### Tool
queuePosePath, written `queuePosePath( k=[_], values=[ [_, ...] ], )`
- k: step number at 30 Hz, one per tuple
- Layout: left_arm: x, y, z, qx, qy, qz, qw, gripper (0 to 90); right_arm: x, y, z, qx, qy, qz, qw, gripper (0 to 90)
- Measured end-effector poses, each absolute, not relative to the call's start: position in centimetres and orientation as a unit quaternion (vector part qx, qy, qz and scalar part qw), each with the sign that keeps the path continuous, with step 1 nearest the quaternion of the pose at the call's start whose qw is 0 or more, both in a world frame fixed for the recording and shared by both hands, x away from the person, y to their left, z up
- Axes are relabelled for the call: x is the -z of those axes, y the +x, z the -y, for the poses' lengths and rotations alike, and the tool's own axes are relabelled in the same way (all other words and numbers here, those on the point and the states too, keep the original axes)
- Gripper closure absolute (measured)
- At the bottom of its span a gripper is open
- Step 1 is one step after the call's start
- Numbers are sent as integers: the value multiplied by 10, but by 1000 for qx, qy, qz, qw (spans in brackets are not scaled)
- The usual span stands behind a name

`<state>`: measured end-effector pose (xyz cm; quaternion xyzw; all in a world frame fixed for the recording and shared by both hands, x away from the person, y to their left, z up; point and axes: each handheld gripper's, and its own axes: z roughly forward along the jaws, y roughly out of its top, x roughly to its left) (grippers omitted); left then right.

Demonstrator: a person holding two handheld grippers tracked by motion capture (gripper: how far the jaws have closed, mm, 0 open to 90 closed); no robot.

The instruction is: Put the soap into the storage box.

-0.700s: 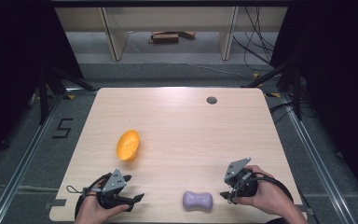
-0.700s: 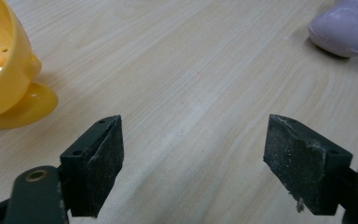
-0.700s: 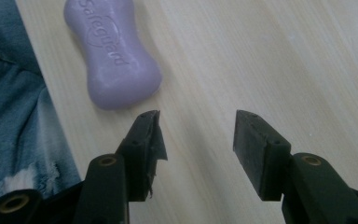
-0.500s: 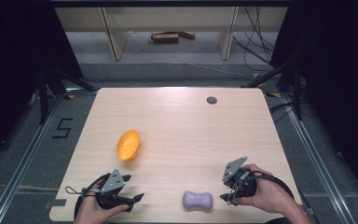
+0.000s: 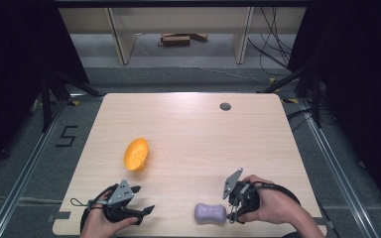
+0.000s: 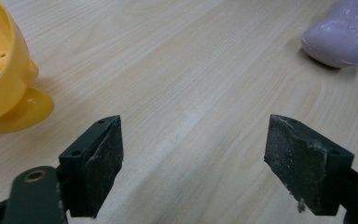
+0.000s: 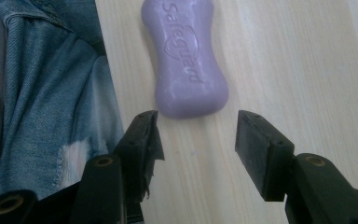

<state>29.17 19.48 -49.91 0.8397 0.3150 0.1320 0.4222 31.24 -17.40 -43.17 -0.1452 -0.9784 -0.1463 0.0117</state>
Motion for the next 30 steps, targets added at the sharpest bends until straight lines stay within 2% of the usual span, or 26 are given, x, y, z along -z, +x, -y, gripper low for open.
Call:
queuePosePath(
  k=[12,30],
  values=[
    [498,292,-195,-130,840,-314,423,189,439,320,139,111,-99,989,1,469],
    [499,292,-195,-135,839,-316,421,186,454,324,115,77,-74,994,-1,436]
  ],
)
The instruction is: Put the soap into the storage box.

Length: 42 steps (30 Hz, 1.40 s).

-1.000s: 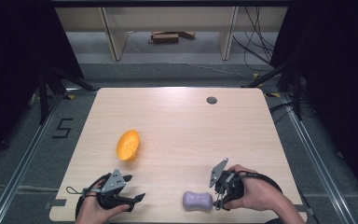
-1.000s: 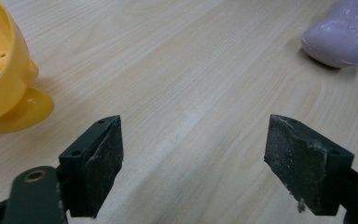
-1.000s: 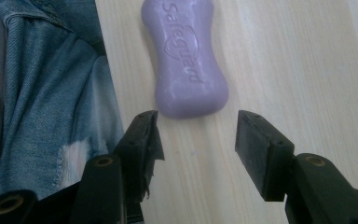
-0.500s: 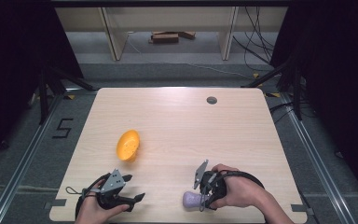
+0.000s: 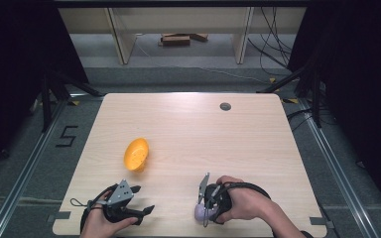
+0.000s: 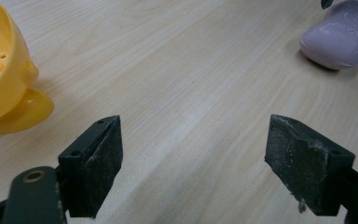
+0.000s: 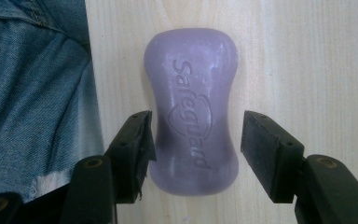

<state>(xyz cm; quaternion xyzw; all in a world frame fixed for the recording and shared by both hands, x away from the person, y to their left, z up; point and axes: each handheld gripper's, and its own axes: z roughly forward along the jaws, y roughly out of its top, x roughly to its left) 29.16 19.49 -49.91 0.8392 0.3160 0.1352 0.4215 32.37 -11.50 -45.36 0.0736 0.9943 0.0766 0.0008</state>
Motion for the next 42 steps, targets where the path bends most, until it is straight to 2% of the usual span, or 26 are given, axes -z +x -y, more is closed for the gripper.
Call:
queuePosePath(
  k=[16,23,42],
  values=[
    [500,291,-194,-128,836,-320,428,185,464,323,109,-57,67,-996,-12,425],
    [499,292,-195,-130,842,-306,425,185,468,321,105,-50,58,-997,7,462],
    [500,292,-194,-134,843,-309,420,188,473,322,102,-56,26,-998,7,491]
  ],
)
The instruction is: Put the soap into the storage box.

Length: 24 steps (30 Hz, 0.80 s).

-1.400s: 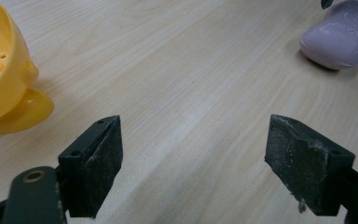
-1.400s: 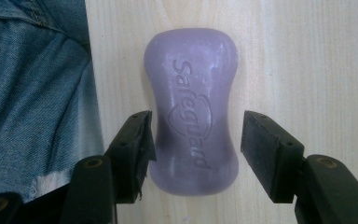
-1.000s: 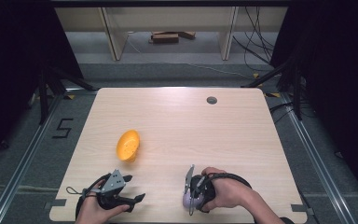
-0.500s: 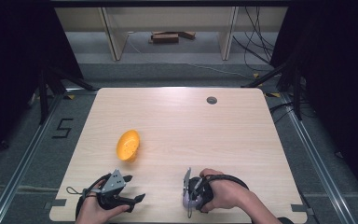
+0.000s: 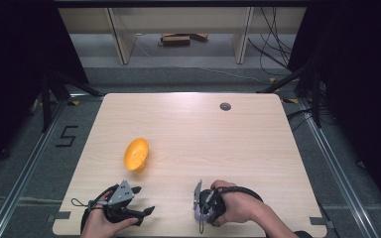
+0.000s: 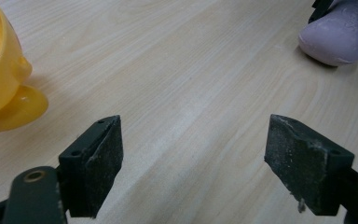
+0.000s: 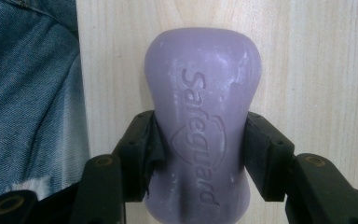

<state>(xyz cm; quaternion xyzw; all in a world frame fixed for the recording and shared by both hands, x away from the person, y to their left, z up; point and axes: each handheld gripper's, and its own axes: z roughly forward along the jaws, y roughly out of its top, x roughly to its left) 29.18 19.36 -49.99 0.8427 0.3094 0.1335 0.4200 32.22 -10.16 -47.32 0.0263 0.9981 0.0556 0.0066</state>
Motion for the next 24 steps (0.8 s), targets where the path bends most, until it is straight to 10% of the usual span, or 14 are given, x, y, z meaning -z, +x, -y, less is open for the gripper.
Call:
queuePosePath(
  k=[24],
  values=[
    [499,291,-192,-110,833,-320,438,200,468,306,109,-107,38,-990,88,502]
  ],
)
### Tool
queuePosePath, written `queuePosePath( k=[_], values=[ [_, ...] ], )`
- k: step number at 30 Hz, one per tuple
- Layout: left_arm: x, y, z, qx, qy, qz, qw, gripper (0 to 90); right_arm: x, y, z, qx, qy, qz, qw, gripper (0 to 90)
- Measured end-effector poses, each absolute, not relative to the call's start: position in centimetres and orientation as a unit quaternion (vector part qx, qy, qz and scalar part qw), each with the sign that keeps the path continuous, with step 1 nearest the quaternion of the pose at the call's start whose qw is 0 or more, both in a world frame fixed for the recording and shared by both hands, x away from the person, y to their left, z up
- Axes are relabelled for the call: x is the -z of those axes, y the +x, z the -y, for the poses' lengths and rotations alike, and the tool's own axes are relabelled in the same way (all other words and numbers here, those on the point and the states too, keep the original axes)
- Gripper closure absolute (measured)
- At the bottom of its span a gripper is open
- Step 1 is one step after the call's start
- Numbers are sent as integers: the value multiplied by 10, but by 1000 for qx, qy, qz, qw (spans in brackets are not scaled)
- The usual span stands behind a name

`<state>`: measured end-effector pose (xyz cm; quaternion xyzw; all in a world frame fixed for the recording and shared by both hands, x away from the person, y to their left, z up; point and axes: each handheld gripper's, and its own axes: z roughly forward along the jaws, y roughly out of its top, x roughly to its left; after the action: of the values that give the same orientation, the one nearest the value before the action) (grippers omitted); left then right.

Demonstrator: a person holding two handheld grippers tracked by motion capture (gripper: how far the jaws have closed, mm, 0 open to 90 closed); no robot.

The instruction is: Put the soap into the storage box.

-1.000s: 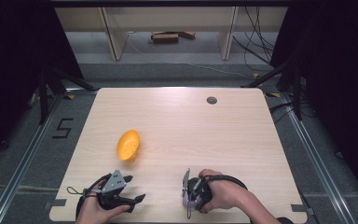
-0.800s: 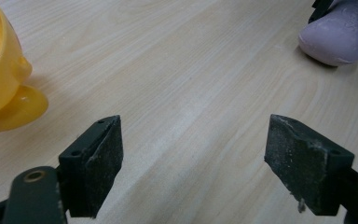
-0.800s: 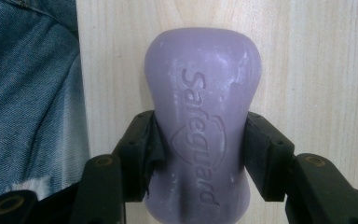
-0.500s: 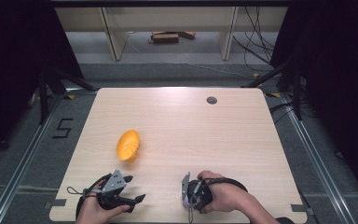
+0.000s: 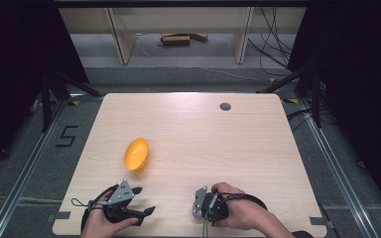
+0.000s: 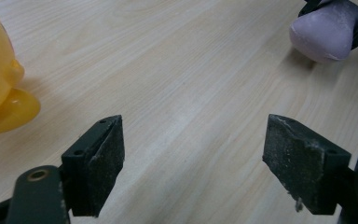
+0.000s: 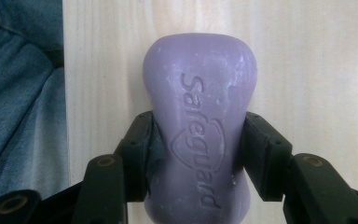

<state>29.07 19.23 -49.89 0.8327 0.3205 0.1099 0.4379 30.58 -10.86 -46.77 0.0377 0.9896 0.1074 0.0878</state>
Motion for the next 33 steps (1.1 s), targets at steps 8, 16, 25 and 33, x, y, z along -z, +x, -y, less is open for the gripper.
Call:
queuePosePath(
  k=[8,16,25,33],
  values=[
    [497,293,-191,-88,824,-320,459,210,462,303,118,-135,55,-980,133,502],
    [498,293,-189,-56,810,-337,477,213,459,305,125,-156,35,-968,194,502],
    [486,303,-177,-29,797,-340,498,228,455,295,129,-166,58,-948,264,501],
    [467,316,-150,8,801,-316,509,252,451,292,136,-187,60,-924,329,501]
  ],
)
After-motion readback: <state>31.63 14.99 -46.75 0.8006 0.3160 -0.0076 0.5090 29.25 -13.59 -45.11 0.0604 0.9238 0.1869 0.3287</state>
